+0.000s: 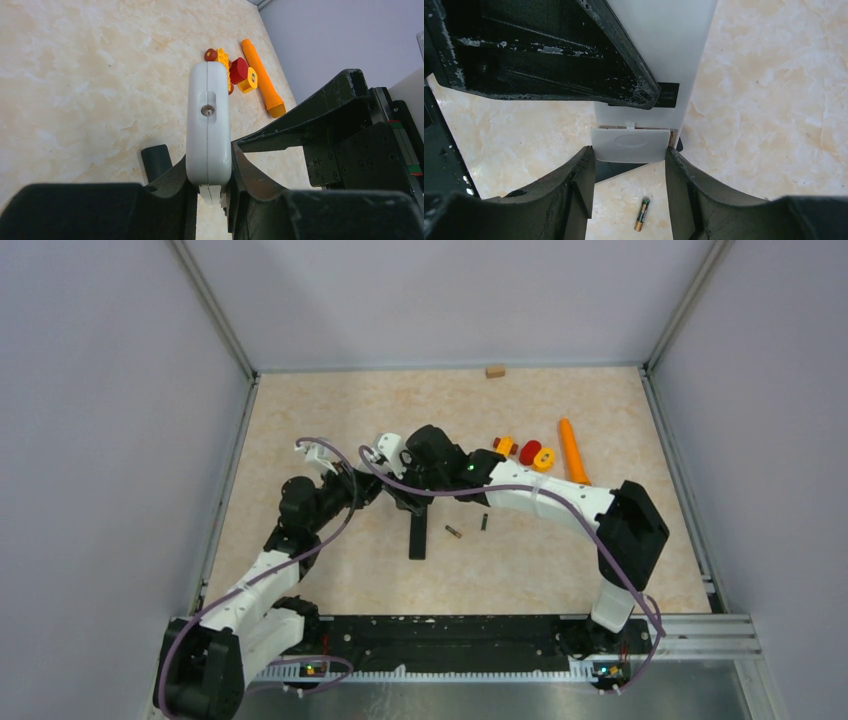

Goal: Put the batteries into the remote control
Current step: Load the battery cover into the remote control.

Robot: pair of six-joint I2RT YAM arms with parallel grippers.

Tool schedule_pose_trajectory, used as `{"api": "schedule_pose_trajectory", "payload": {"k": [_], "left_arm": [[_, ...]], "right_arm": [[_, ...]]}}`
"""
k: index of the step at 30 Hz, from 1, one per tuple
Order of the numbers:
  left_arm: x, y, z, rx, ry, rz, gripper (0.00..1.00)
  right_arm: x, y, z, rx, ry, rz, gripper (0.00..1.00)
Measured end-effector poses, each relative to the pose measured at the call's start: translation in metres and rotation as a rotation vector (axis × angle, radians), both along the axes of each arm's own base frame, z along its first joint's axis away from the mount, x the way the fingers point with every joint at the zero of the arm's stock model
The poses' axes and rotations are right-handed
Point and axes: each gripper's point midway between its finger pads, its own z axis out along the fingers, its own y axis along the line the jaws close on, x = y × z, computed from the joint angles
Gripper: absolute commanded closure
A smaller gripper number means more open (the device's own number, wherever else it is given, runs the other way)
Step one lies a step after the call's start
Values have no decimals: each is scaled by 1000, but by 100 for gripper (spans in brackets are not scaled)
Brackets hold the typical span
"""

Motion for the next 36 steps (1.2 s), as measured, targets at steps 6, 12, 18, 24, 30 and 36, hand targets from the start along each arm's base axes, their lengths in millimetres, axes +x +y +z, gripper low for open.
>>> {"api": "schedule_pose_trajectory", "payload": {"k": [6,12,18,24,30,36], "left_arm": [[0,1,1,23,-12,-3,100],[1,4,12,35,-58,17,100],[2,5,14,42,-55,26,100],[0,4,11,54,-49,13,100],[1,4,15,71,-65,6,100],[1,4,15,88,-61,-1,100]], "right_arm": [[0,0,0,-6,-6,13,54],[-1,-3,-3,-20,-6,19,54],[0,-3,-2,-19,-10,16,54],[1,-2,-1,-15,-17,13,54],[3,-2,0,-14,-26,11,54],[3,-2,0,-15,-29,12,54]]}}
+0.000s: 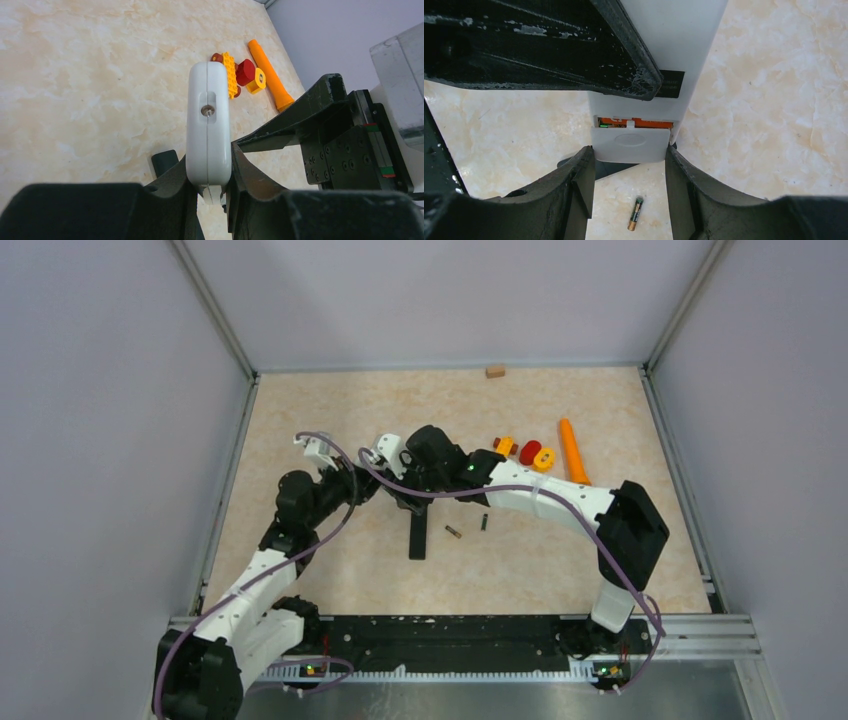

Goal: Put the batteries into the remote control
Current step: Load the battery cover into the remote control.

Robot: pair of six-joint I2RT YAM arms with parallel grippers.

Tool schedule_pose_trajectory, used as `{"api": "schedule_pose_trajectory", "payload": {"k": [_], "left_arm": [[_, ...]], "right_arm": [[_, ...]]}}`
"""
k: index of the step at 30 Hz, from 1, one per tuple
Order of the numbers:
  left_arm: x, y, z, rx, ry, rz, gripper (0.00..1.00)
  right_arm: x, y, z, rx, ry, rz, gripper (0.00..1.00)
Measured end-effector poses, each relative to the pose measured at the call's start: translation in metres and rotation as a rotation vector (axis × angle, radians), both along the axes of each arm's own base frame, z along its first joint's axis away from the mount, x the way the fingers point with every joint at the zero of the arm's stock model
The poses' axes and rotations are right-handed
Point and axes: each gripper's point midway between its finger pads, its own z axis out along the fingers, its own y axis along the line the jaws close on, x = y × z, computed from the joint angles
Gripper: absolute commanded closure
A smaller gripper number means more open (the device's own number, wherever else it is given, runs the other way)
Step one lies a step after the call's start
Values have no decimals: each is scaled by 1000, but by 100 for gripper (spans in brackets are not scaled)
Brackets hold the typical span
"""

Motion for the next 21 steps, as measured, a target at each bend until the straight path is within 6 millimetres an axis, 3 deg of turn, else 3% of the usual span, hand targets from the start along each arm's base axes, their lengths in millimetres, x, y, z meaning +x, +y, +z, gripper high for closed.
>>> {"api": "schedule_pose_trajectory", "payload": {"k": [12,21], "left_arm": [[4,-5,-4,28,40,-31,100],[6,2,-15,55,85,14,100]], "right_arm": [[2,-2,-1,-9,-7,-11,54],[4,-2,1,-6,-17,-19,54]]}}
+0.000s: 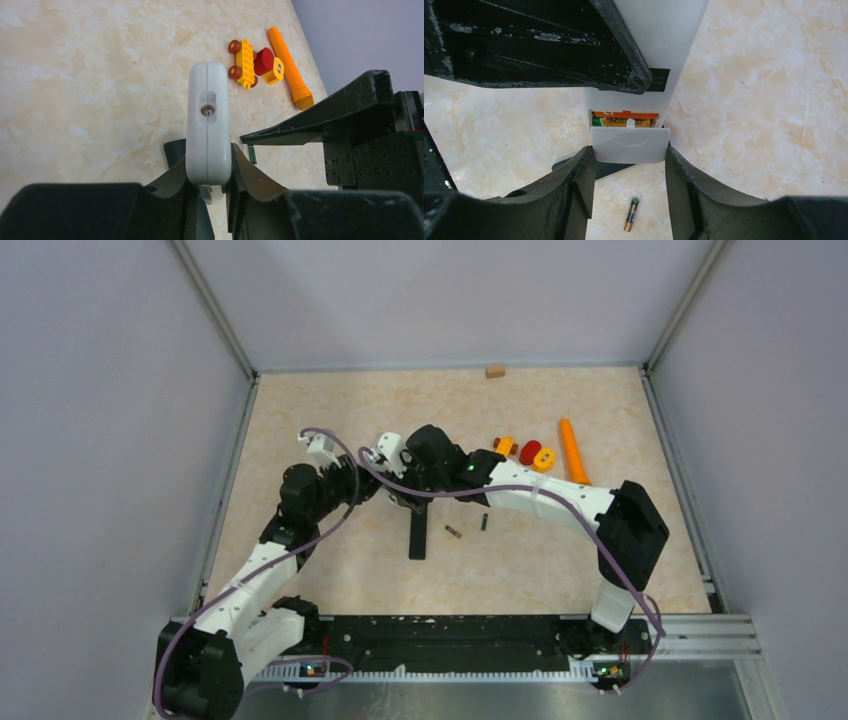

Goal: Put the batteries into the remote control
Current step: Load the battery cover into the remote control.

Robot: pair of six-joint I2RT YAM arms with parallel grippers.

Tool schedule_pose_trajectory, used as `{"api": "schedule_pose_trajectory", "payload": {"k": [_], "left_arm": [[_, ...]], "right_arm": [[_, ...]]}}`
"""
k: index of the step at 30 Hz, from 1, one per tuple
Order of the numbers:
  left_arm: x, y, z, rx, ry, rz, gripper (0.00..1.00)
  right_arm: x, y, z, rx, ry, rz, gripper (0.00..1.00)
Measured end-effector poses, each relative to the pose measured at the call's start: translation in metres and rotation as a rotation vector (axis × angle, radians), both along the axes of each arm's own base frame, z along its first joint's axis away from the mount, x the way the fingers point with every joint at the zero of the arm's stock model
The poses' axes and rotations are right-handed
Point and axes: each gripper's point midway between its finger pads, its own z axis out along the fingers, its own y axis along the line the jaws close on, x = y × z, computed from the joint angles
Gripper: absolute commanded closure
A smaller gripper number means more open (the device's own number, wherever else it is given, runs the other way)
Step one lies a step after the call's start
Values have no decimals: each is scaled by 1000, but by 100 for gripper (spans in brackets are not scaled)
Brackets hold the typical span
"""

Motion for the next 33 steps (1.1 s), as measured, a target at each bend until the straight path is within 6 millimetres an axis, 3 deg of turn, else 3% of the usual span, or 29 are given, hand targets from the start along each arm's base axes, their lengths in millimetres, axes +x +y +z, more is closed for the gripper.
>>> {"api": "schedule_pose_trajectory", "payload": {"k": [33], "left_arm": [[-7,-4,6,-11,-13,-38,100]], "right_arm": [[-5,3,0,11,13,32,54]]}}
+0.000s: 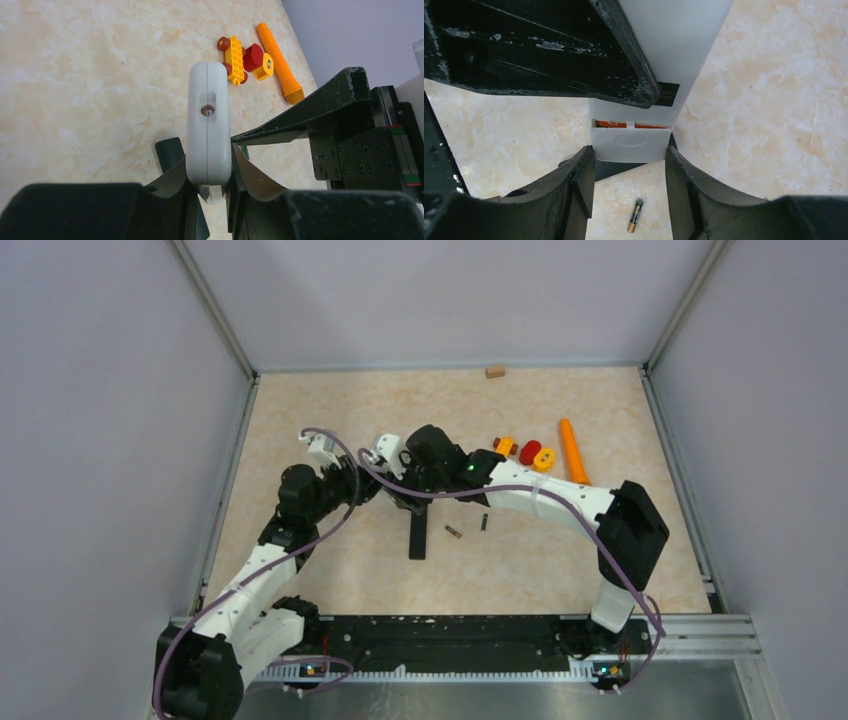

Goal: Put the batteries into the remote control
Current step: Load the battery cover into the remote control.

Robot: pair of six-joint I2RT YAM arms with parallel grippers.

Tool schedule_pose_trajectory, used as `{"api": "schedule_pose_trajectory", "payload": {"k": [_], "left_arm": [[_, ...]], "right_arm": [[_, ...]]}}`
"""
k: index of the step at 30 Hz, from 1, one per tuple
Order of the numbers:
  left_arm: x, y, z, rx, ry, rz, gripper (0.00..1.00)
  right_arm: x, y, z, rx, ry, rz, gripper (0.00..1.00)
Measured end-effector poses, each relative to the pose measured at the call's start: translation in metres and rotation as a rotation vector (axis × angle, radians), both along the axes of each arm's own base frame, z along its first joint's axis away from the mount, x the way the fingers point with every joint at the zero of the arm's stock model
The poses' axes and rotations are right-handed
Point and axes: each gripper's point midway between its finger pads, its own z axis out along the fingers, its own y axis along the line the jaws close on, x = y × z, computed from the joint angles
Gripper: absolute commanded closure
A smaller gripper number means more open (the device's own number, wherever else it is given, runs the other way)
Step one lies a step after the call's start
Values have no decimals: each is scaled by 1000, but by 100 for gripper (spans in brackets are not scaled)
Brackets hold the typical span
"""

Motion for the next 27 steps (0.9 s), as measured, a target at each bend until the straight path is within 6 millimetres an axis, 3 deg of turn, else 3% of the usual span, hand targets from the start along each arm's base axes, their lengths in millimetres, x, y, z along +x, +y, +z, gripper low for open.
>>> {"api": "schedule_pose_trajectory", "payload": {"k": [27], "left_arm": [[3,4,12,-4,-48,32,100]], "right_arm": [[0,0,0,1,-1,-1,54]]}}
